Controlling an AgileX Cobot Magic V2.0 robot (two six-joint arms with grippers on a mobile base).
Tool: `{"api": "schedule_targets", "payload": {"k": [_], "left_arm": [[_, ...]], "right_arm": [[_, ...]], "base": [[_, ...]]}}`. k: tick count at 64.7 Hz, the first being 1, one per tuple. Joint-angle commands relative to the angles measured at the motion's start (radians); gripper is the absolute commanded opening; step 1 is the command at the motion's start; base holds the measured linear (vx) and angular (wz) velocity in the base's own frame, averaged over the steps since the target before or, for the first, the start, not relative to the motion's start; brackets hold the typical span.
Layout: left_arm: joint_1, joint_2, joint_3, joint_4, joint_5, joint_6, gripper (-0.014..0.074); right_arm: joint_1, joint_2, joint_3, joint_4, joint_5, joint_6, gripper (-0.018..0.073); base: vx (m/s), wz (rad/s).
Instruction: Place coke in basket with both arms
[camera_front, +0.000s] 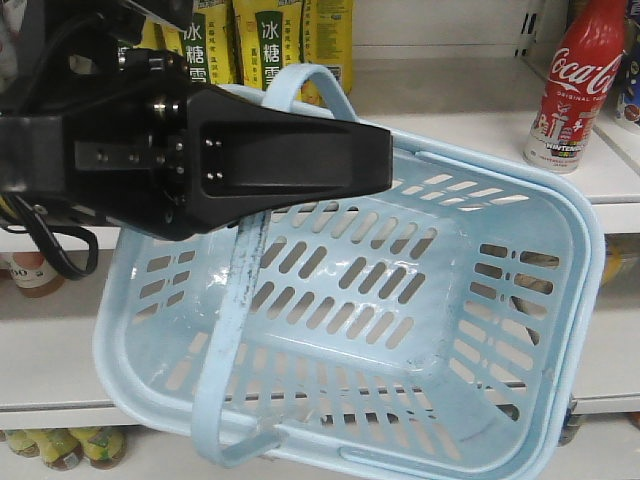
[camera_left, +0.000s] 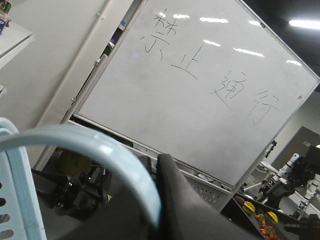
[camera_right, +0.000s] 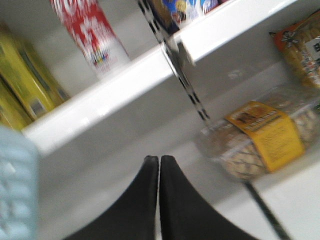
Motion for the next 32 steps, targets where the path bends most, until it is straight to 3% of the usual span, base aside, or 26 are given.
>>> {"api": "schedule_targets", "payload": {"k": [1, 5, 10, 16, 22, 26, 32], "left_arm": [[-0.003, -0.021, -0.028, -0.066, -0.098, 0.023, -0.0006], [-0.003, -0.021, -0.028, -0.066, -0.098, 0.023, -0.0006], [-0.003, -0.021, -0.028, -0.066, -0.098, 0.023, -0.0006], [-0.003, -0.021, -0.028, -0.066, -0.098, 0.023, -0.0006], [-0.003, -0.021, -0.028, -0.066, -0.098, 0.023, -0.0006], [-0.003, -0.021, -0.028, -0.066, -0.098, 0.023, -0.0006], [-0.003, -0.021, -0.028, -0.066, -0.098, 0.023, -0.0006]], "right_arm": [[-0.001, -0.018, 0.009, 0.131, -0.153, 0.051, -0.0005], [-0.001, -0.018, 0.001, 0.18, -0.192, 0.077, -0.0005], [0.002, -0.018, -0.04, 0.17, -0.213, 0.077, -0.0005], [0.009, -0.017, -0.151, 0.051, -0.169, 0.055, -0.0001], [0.024, 0.01, -0.285, -0.136, -0.059, 0.056, 0.0026], [0.032, 0.042, -0.359, -0.235, 0.004, 0.064, 0.0073], [0.033, 0.087, -0.41, -0.304, 0.043, 0.066, 0.0188]], "base": [[0.0, 0.0], [0.0, 0.0], [0.0, 0.0], [0.0, 0.0], [0.0, 0.0], [0.0, 0.0], [0.0, 0.0]]}}
